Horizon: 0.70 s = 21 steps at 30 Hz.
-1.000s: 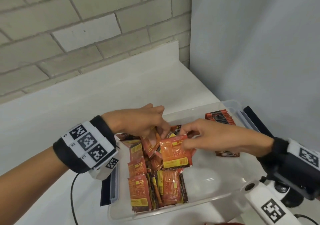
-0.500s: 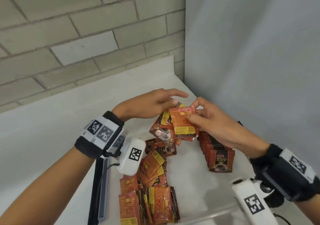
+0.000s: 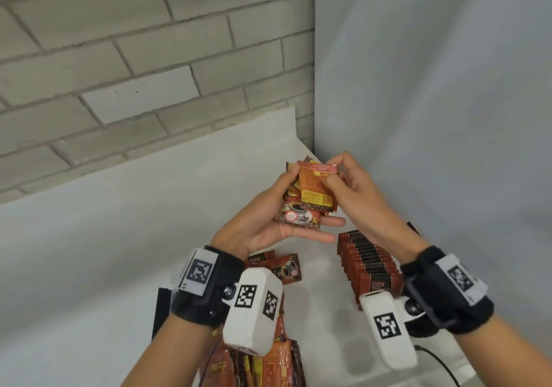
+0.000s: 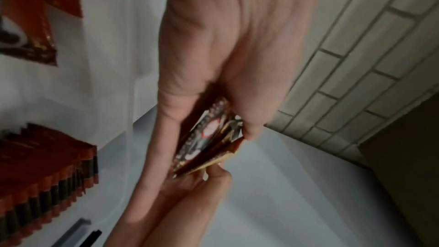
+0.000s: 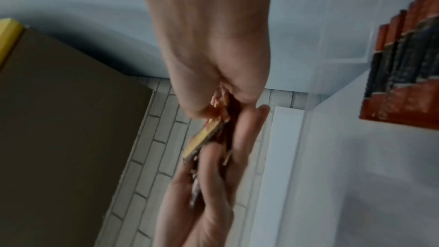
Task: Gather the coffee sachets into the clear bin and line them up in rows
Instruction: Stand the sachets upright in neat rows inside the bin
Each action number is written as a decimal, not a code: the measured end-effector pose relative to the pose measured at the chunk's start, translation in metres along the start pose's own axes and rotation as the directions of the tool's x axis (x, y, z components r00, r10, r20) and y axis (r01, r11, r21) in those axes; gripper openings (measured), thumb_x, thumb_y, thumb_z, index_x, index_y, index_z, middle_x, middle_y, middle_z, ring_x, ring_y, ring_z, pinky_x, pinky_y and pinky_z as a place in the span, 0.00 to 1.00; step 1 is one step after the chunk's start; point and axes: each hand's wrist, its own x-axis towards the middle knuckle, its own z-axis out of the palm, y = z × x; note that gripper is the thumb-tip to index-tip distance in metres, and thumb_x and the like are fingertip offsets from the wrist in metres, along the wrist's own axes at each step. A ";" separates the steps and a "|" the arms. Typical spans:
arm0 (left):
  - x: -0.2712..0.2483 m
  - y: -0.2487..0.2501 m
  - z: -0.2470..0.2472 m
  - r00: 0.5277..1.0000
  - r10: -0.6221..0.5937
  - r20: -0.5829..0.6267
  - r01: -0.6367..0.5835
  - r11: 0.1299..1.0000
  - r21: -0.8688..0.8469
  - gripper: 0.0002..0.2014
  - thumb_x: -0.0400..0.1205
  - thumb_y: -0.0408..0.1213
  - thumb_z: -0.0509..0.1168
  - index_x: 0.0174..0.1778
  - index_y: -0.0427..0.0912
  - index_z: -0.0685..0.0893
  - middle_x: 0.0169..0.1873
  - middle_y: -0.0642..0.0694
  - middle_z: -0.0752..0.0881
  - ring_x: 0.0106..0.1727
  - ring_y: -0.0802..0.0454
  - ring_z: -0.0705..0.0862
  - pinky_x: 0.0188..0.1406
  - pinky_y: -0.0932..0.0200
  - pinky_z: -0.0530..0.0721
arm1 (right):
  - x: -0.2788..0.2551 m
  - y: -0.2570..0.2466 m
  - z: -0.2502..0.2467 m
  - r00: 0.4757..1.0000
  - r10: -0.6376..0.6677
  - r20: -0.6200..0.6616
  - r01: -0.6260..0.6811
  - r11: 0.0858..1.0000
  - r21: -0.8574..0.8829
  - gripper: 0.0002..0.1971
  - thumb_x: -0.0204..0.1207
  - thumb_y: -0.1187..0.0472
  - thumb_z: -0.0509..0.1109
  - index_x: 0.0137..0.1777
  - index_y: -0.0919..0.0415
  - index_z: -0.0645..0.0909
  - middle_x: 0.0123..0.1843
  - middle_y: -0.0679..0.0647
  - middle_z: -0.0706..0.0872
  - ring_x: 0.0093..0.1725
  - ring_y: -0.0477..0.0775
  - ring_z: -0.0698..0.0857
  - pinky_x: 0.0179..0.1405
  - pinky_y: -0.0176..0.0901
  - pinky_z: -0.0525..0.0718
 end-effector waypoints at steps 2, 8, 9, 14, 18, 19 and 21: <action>0.004 -0.004 -0.003 0.998 0.049 -0.042 -0.050 0.998 -0.042 0.26 0.87 0.53 0.51 0.74 0.39 0.73 0.61 0.30 0.84 0.58 0.29 0.85 0.54 0.37 0.87 | 0.000 0.003 0.004 1.000 0.003 0.001 -0.003 1.000 0.001 0.02 0.84 0.60 0.63 0.50 0.56 0.72 0.45 0.51 0.86 0.41 0.41 0.88 0.38 0.35 0.83; 0.007 -0.013 -0.017 0.975 0.163 -0.154 -0.175 0.983 -0.063 0.21 0.87 0.43 0.56 0.72 0.34 0.73 0.59 0.30 0.86 0.56 0.36 0.87 0.53 0.41 0.88 | 0.005 0.016 0.008 0.996 -0.089 -0.030 0.078 0.965 -0.249 0.20 0.67 0.45 0.79 0.53 0.43 0.73 0.55 0.46 0.73 0.58 0.46 0.79 0.58 0.34 0.81; 0.007 -0.015 -0.018 0.970 0.174 -0.167 -0.186 0.981 -0.060 0.20 0.87 0.42 0.57 0.72 0.35 0.74 0.60 0.31 0.85 0.57 0.36 0.87 0.53 0.41 0.88 | 0.005 0.016 0.009 0.993 -0.104 -0.058 0.087 0.965 -0.246 0.19 0.68 0.49 0.80 0.52 0.43 0.74 0.54 0.43 0.69 0.58 0.42 0.77 0.56 0.26 0.79; 0.011 -0.020 -0.024 0.957 0.219 -0.188 -0.230 0.972 -0.040 0.18 0.88 0.43 0.55 0.71 0.41 0.75 0.60 0.32 0.86 0.57 0.32 0.87 0.54 0.36 0.87 | 0.008 0.020 0.005 0.978 -0.144 -0.153 0.095 0.953 -0.287 0.19 0.68 0.54 0.81 0.53 0.49 0.74 0.51 0.46 0.73 0.51 0.42 0.79 0.49 0.28 0.79; 0.013 -0.020 -0.029 0.938 0.264 -0.225 -0.276 0.961 -0.021 0.15 0.87 0.42 0.56 0.69 0.46 0.75 0.60 0.37 0.87 0.57 0.33 0.87 0.50 0.40 0.88 | 0.010 0.021 0.000 0.976 -0.049 -0.214 0.015 0.987 -0.158 0.17 0.68 0.52 0.81 0.48 0.50 0.74 0.50 0.53 0.86 0.49 0.50 0.87 0.47 0.43 0.87; 0.013 -0.020 -0.029 0.927 0.288 -0.242 -0.302 0.953 -0.023 0.14 0.87 0.41 0.57 0.68 0.47 0.76 0.59 0.39 0.88 0.56 0.37 0.88 0.49 0.42 0.89 | 0.010 0.021 0.000 0.978 -0.016 -0.210 -0.010 0.992 -0.124 0.17 0.67 0.51 0.81 0.47 0.50 0.74 0.49 0.52 0.88 0.48 0.50 0.88 0.46 0.45 0.89; 0.015 -0.021 -0.028 0.904 0.327 -0.275 -0.348 0.937 -0.031 0.14 0.86 0.39 0.58 0.68 0.48 0.76 0.57 0.43 0.89 0.56 0.44 0.89 0.48 0.48 0.89 | 0.010 0.022 0.001 0.976 0.028 -0.216 -0.048 0.995 -0.085 0.19 0.65 0.49 0.81 0.47 0.52 0.75 0.49 0.52 0.89 0.48 0.51 0.90 0.47 0.48 0.90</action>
